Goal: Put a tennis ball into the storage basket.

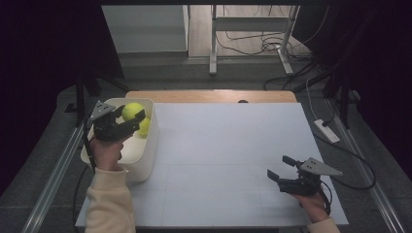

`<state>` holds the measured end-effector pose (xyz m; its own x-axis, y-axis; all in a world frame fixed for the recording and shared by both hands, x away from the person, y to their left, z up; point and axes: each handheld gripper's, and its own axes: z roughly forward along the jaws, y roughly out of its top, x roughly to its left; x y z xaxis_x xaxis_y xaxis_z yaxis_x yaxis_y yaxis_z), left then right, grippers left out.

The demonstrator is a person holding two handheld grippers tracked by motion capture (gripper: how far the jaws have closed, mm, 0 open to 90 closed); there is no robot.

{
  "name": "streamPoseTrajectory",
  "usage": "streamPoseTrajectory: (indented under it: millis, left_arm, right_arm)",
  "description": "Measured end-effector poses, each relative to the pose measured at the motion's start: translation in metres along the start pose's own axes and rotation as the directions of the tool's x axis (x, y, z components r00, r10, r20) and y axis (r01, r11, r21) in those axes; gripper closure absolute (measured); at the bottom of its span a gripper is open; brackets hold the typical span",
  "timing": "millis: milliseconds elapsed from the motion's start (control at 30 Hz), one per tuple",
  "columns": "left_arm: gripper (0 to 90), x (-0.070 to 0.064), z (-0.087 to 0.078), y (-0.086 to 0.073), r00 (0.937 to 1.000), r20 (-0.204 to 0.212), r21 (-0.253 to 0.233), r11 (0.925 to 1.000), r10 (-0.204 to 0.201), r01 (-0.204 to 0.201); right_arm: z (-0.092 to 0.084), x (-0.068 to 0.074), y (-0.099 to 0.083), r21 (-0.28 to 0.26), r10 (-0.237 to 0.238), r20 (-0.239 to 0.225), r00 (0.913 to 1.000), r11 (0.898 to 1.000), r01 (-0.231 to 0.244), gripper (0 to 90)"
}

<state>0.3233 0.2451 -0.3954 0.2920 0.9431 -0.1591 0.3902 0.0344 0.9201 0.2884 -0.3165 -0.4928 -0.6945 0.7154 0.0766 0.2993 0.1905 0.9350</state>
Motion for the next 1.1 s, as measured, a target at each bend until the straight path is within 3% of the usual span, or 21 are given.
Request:
streamPoseTrajectory:
  millis: [400,500,667,800,1100]
  left_arm:
    - [25.9,0.0004,0.0007,0.0001,0.9999,0.002,0.008,0.9999,-0.015,0.015]
    - [15.8,-0.0003,0.0015,0.0007,0.9997,-0.017,0.008,0.9998,-0.020,0.020]
    - [13.6,-0.0001,0.0010,0.0010,0.9997,-0.007,0.003,0.9997,-0.024,0.025]
    - [13.3,-0.0023,0.0009,0.0011,0.9998,0.012,-0.001,0.9999,-0.013,0.013]
    - [12.9,-0.0080,-0.0005,0.0027,0.9947,0.102,-0.032,0.9994,-0.005,0.008]
  right_arm:
    - [0.0001,0.0000,0.0000,0.001,-0.001,-0.002,1.0000,1.000,0.001,14.5]
    - [0.0000,-0.0001,0.0000,0.001,0.000,-0.001,1.0000,1.000,0.000,14.6]
    - [0.0000,-0.0002,0.0000,0.000,0.000,-0.001,1.0000,1.000,0.000,14.5]
    - [-0.0001,-0.0002,0.0000,-0.001,-0.001,-0.001,1.0000,1.000,0.001,14.5]
    - [-0.0002,-0.0004,0.0001,-0.001,0.001,0.000,1.0000,1.000,-0.001,14.5]
